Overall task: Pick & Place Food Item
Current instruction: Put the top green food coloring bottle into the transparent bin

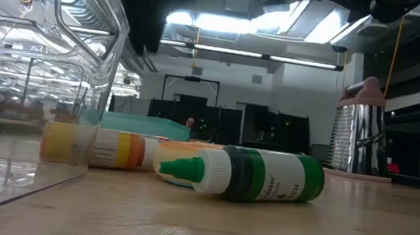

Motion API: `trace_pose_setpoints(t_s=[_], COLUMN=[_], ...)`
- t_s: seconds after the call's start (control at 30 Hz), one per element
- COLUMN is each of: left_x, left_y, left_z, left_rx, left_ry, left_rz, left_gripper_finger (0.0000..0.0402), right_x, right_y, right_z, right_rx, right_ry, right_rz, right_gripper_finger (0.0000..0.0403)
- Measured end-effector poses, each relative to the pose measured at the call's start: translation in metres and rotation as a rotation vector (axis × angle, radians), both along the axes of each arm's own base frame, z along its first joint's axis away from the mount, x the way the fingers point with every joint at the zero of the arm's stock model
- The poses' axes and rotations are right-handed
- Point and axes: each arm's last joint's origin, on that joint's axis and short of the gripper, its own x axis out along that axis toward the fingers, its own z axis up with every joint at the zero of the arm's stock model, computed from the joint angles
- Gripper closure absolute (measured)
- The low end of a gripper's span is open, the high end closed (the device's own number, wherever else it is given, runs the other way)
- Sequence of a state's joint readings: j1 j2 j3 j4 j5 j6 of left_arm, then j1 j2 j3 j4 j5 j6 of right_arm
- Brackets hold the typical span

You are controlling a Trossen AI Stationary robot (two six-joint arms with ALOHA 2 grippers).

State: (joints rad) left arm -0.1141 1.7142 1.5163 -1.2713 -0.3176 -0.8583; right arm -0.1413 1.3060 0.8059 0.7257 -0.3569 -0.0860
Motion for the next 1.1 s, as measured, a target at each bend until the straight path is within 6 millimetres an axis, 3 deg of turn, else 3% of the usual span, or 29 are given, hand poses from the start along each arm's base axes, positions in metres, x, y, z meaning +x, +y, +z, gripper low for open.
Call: trace_pose_setpoints(t_s=[0.2, 0.37, 0.57, 0.77, 1.1], left_x=[-0.014, -0.022, -0.01, -0.013, -0.008], left_y=[0.013, -0.003, -0.022, -0.032, -0.038], left_z=[-0.053, -0.083, -0.09, -0.091, -0.111], left_rx=[-0.118, -0.163, -0.216, -0.223, -0.188], left_ry=[0.132, 0.137, -0.036, -0.042, 0.008], left_rz=[0.034, 0.042, -0.006, 0.029, 0.047], left_gripper_finger=[0.021, 0.021, 0.021, 0.02, 0.0191], right_x=[0.001, 0.001, 0.001, 0.001, 0.001], right_y=[0.0, 0.0, 0.0, 0.0, 0.0], right_z=[-0.004, -0.004, -0.004, -0.004, -0.004], right_rx=[0.004, 0.002, 0.001, 0.024, 0.023], right_ry=[0.038, 0.041, 0.038, 0.043, 0.043], right_rz=[0.003, 0.002, 0.001, 0.006, 0.006], right_gripper_finger=[0.0156, 0.0156, 0.0156, 0.0156, 0.0156])
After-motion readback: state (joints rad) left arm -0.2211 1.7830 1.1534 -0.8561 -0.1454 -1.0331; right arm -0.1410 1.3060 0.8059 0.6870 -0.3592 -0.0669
